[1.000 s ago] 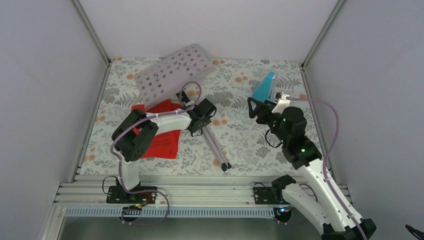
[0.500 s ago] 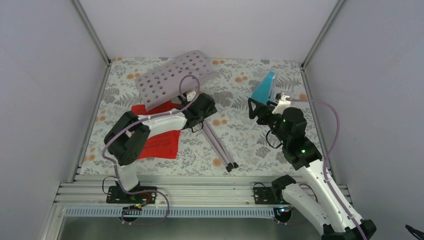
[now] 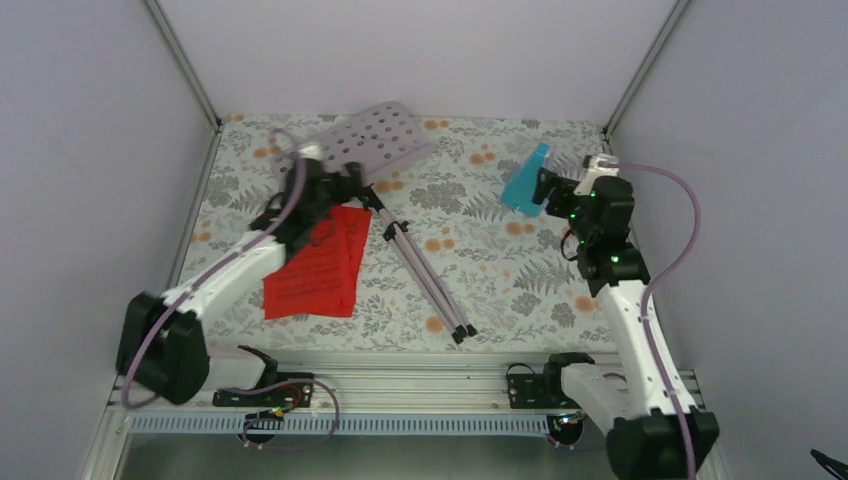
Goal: Pack up the instrument practice props
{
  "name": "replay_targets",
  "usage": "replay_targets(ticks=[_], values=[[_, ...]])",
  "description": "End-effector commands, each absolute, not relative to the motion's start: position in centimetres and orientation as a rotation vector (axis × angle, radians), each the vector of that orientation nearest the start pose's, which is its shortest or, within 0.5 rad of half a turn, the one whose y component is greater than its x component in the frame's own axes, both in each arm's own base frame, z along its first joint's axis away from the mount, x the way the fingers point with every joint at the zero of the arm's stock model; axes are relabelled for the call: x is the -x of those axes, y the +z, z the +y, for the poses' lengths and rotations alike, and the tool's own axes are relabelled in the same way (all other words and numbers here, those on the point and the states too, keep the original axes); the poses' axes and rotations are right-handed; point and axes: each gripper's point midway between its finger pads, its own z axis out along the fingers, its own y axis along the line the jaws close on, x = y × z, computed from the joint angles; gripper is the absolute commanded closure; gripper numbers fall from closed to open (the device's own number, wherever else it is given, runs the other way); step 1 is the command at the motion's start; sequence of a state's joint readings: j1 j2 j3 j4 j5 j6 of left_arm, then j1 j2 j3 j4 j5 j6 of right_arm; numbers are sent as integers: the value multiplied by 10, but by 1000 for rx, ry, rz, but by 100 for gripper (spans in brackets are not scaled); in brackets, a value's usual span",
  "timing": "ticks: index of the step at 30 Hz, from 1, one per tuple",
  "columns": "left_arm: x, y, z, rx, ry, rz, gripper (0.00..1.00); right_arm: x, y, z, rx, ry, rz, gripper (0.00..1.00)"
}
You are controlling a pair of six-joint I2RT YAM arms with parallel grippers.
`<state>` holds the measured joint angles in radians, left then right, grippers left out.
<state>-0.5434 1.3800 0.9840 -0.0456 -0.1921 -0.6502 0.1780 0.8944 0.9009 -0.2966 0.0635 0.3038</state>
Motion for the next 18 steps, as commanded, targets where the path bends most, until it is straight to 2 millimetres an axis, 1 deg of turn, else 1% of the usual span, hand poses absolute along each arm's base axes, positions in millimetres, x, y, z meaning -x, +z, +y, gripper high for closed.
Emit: replay_targets(ticks=[1, 3, 4, 5, 6, 7, 8, 9, 11, 13, 14, 16, 18], values=[[-390, 229, -78, 357, -469, 1941, 0, -352, 277, -13, -303, 292, 1883, 0], [-381, 232, -27, 442, -385, 1872, 0, -353, 271, -34, -350, 241, 1833, 0], [-375, 234, -4, 477, -332, 1838, 0, -354, 275, -40, -348, 215, 1780, 1], [-369, 232, 15, 505, -279, 1812, 0, -353, 276, -44, -343, 184, 1732, 0], [-363, 232, 33, 536, -227, 1781, 0, -349, 267, -45, -333, 168, 1704, 0], [-356, 231, 48, 560, -181, 1749, 0, -346, 265, -45, -311, 157, 1654, 0], [-352, 227, 58, 574, -139, 1725, 0, -343, 263, -44, -292, 147, 1610, 0], [-348, 222, 65, 577, -91, 1709, 0, -339, 258, -43, -271, 137, 1574, 0], [-345, 208, 70, 534, -7, 1697, 0, -334, 247, -39, -228, 119, 1532, 0], [-340, 186, 77, 524, 83, 1701, 0, -332, 235, -35, -183, 88, 1523, 0], [-340, 177, 77, 504, 103, 1712, 0, -332, 228, -32, -167, 73, 1526, 0], [-342, 163, 69, 441, 102, 1731, 0, -335, 215, -29, -147, 53, 1541, 1], [-344, 156, 63, 389, 110, 1740, 0, -340, 204, -28, -156, 57, 1564, 1]])
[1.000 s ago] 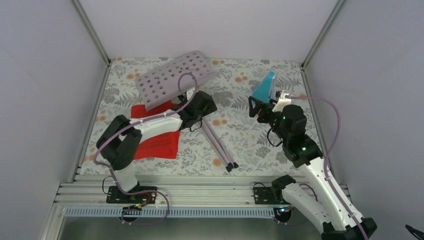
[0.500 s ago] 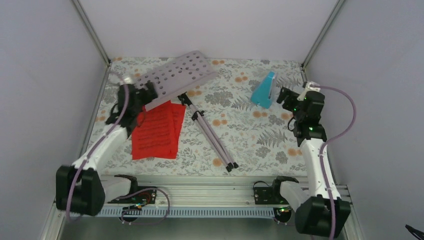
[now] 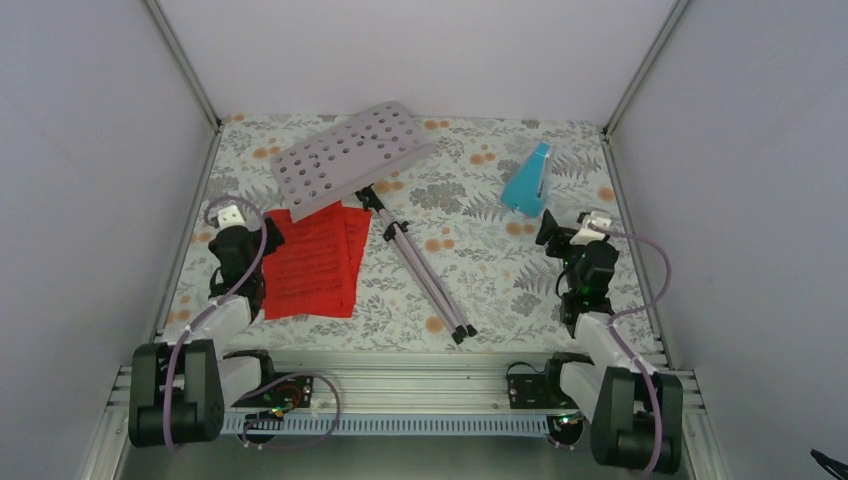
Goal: Pack up the instrument practice props
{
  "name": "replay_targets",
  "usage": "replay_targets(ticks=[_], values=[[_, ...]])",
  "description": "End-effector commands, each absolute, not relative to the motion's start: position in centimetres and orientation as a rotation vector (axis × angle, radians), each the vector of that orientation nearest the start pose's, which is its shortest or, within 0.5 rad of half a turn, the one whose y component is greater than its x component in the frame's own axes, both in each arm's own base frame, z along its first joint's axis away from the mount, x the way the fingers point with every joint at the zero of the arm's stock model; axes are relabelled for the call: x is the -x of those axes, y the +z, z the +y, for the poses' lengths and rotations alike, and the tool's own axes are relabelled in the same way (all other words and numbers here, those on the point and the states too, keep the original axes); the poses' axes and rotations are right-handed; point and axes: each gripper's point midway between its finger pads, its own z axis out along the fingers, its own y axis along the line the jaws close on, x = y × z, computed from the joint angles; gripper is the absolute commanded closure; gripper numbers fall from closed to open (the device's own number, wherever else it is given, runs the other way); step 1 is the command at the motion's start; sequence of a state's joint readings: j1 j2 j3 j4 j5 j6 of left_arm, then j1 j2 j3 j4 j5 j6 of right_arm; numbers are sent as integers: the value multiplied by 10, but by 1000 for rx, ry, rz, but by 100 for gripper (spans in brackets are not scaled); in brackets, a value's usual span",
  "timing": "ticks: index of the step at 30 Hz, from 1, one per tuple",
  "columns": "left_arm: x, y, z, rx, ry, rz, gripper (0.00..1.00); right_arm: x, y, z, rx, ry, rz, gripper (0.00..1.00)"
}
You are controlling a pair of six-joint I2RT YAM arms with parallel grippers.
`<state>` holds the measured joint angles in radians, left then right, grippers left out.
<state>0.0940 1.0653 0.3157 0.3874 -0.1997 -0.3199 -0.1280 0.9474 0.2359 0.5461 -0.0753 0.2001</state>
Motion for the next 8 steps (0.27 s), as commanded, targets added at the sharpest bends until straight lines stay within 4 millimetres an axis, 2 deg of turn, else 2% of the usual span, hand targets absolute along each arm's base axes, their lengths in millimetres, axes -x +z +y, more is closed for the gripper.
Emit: replay_targets(ticks=[1, 6, 8], values=[[-344, 155, 62, 376, 110, 1737, 0, -343, 196, -25, -151, 59, 1581, 2], [-340, 151, 59, 335, 123, 1698, 0, -353, 181, -19, -125, 32, 1610, 2], [-342, 150, 59, 346, 127, 1705, 0, -353, 180, -17, -107, 24, 1584, 2]])
